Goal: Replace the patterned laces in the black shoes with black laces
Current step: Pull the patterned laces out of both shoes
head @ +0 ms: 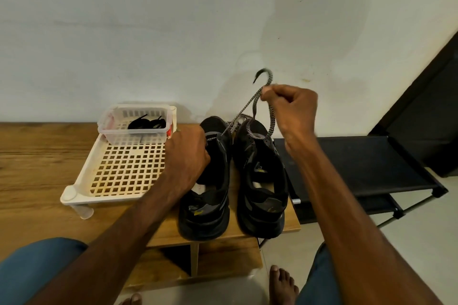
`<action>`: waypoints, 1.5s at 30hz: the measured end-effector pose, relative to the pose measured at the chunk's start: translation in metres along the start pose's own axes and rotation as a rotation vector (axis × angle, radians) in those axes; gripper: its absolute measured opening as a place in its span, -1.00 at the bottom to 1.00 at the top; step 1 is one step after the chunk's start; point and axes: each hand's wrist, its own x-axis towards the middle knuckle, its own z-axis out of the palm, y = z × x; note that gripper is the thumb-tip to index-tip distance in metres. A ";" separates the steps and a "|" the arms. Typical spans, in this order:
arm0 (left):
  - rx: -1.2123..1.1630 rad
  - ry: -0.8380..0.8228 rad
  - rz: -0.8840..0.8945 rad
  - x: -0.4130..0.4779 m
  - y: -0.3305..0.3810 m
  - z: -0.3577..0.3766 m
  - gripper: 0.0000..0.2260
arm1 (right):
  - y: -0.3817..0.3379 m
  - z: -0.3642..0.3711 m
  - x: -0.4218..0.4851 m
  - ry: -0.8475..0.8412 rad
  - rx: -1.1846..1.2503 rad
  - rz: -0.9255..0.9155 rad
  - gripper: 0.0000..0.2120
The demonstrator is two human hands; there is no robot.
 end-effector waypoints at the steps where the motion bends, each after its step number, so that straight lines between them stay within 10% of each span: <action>1: -0.004 0.000 0.000 0.000 0.000 0.000 -0.83 | -0.004 -0.002 0.002 0.048 0.102 0.021 -0.95; 4: -0.027 0.003 0.002 -0.001 0.002 -0.001 -0.85 | -0.004 -0.006 0.004 0.104 0.228 0.084 -0.97; 9: -0.038 0.033 0.012 -0.002 0.000 0.001 -0.88 | 0.023 0.006 -0.004 -0.037 -0.256 0.010 -0.95; 22: -0.097 0.051 -0.002 -0.001 -0.004 0.003 -0.82 | 0.045 0.052 -0.014 -0.685 -0.902 -0.131 -0.65; 33: -0.078 0.037 -0.010 -0.002 -0.002 0.001 -0.82 | 0.038 0.050 -0.019 -0.547 -0.921 -0.194 -0.80; 45: -0.110 0.027 -0.019 0.001 -0.003 0.008 -0.83 | 0.006 0.007 0.002 0.103 0.282 0.266 -0.87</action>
